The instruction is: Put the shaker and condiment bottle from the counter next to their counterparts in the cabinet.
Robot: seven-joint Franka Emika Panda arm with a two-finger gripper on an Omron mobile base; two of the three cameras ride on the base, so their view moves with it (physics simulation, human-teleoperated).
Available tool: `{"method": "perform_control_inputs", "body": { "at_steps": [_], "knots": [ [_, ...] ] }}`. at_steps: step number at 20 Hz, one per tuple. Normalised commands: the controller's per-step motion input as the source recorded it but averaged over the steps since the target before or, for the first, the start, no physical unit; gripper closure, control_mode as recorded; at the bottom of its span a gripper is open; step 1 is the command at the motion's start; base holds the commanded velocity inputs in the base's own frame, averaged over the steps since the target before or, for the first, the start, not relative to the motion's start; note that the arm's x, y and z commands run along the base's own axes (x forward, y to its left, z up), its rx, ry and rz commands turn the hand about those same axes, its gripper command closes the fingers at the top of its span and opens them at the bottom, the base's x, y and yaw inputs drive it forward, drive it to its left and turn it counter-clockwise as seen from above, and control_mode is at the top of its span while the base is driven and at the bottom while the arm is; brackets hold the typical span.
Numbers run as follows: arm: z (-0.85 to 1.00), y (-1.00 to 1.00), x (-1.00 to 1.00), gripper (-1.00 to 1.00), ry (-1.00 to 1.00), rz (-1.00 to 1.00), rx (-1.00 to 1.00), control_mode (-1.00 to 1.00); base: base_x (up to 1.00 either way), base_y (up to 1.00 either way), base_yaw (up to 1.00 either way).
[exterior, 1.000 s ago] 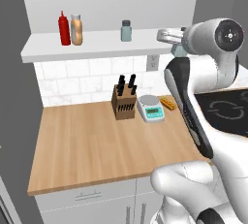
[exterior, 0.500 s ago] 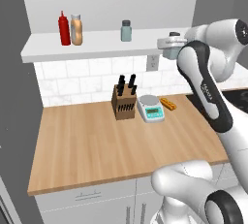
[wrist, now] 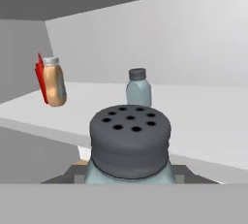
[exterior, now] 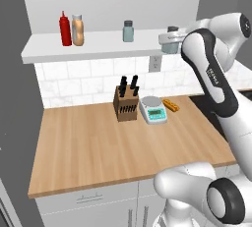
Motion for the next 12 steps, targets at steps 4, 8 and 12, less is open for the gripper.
{"method": "perform_control_inputs", "body": {
  "at_steps": [4, 8, 12],
  "knots": [
    [0.02, 0.19, 0.49, 1.00, 0.01, 0.00, -0.04, -1.00, 0.00, 0.00, 0.00],
    [-0.09, 0.00, 0.64, 1.00, 0.00, 0.00, -0.09, -1.00, 0.00, 0.00, 0.00],
    [-0.03, 0.00, 0.56, 1.00, -0.02, 0.00, -0.12, -1.00, 0.00, 0.00, 0.00]
  ]
}}
